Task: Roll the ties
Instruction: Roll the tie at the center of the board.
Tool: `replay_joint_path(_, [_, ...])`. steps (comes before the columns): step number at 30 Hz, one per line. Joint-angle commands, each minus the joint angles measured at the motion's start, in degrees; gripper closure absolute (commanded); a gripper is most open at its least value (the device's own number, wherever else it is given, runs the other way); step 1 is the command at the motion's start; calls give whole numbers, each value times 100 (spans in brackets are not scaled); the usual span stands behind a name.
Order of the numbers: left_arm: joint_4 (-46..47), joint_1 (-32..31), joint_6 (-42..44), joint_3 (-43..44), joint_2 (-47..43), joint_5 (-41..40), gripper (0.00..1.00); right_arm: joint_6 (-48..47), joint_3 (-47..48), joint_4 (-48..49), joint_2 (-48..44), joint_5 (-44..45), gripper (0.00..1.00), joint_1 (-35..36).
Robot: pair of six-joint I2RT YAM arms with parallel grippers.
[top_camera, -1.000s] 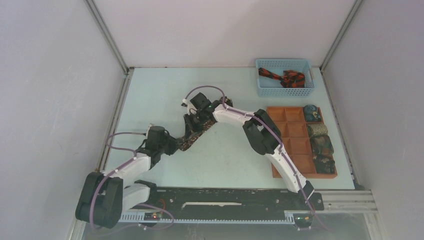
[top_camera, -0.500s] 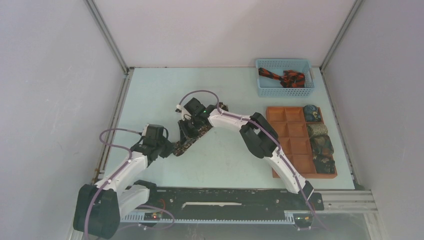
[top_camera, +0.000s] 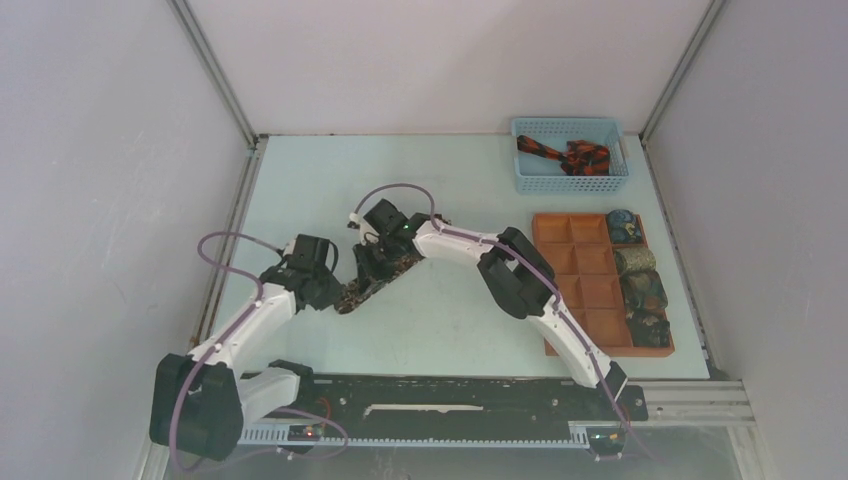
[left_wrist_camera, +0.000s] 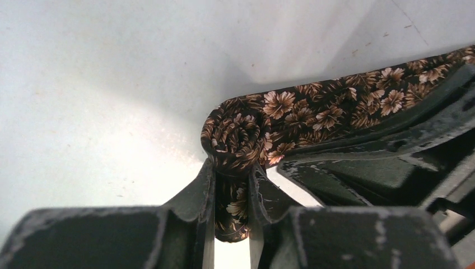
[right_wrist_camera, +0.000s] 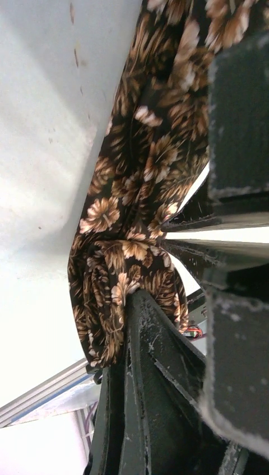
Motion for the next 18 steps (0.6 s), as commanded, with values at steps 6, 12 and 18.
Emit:
replay_joint_path(6, [-600,16,879,706,759,-387,100,60,-296,289,-755,28,87,-363])
replay_joint_path(12, [-1027,-35,1133,1036,1174,-765,100,39,-749,460,-1075,-23,87,-638])
replay_joint_path(18, [-1476,-296,1169,1440,1528,-1308,100,32,-1075,577,-1328,-71,88,-884])
